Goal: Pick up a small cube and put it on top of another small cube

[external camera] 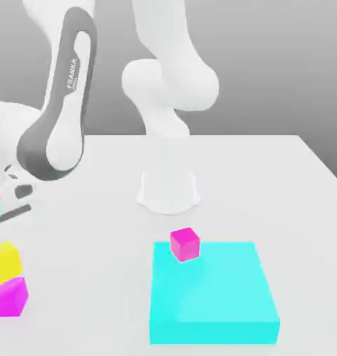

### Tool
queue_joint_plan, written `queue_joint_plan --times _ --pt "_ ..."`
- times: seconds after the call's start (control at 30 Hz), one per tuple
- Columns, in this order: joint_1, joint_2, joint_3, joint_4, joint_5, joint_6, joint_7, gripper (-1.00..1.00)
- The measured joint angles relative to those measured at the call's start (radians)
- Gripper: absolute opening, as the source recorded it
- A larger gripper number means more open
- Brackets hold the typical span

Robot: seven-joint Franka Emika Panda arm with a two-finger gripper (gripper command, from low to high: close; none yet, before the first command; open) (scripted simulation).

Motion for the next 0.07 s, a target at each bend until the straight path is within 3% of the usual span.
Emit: queue_joint_plan --times 0.07 --pt "0.0 0.0 0.0 0.0 0.0 0.0 0.0 1.0"
